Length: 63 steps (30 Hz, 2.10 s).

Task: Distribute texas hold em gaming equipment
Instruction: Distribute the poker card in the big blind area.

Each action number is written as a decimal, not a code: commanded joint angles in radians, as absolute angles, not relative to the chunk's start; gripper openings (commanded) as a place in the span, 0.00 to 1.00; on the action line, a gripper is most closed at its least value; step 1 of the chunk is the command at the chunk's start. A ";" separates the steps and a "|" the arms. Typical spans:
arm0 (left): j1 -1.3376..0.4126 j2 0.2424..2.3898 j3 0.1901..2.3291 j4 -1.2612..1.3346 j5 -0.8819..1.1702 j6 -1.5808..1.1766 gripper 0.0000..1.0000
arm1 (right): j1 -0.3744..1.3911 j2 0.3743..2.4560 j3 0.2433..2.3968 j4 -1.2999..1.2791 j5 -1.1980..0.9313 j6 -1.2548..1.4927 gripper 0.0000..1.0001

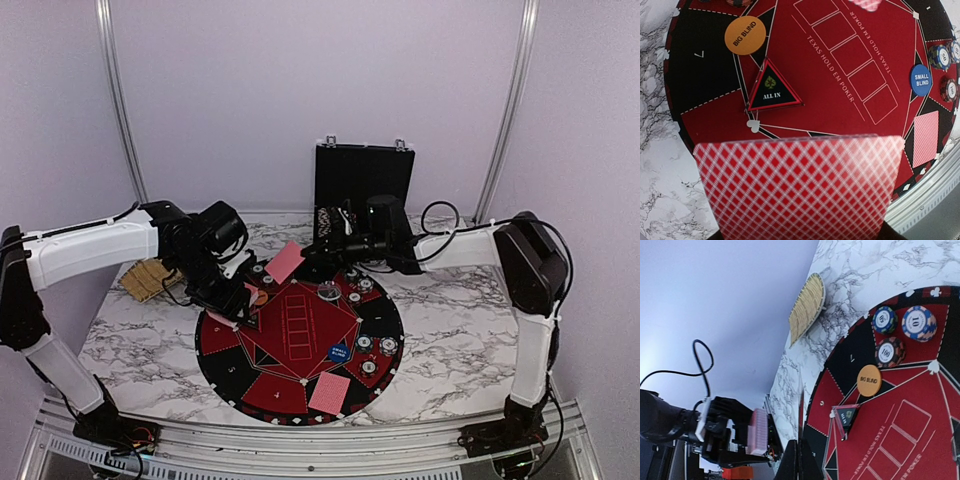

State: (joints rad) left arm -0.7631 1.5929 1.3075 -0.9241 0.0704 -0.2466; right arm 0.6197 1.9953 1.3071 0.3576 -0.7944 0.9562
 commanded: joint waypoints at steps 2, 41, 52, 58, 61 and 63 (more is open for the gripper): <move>-0.736 1.546 1.314 -0.952 0.068 -0.250 0.41 | 0.636 2.166 1.520 0.273 -0.727 0.885 0.00; -0.716 1.550 1.370 -1.011 0.078 -0.253 0.41 | 0.832 2.593 2.165 0.005 -0.486 0.735 0.45; -0.716 1.548 1.365 -1.010 0.088 -0.248 0.41 | 0.799 2.473 2.068 0.051 -0.517 0.736 0.52; -0.716 1.553 1.363 -1.009 0.092 -0.245 0.41 | 0.762 2.384 1.950 0.113 -0.557 0.774 0.53; -0.716 1.560 1.361 -1.009 0.095 -0.242 0.41 | 0.739 2.321 1.852 0.173 -0.614 0.821 0.55; -0.717 1.565 1.363 -1.009 0.100 -0.239 0.41 | 0.725 2.279 1.790 0.204 -0.663 0.847 0.56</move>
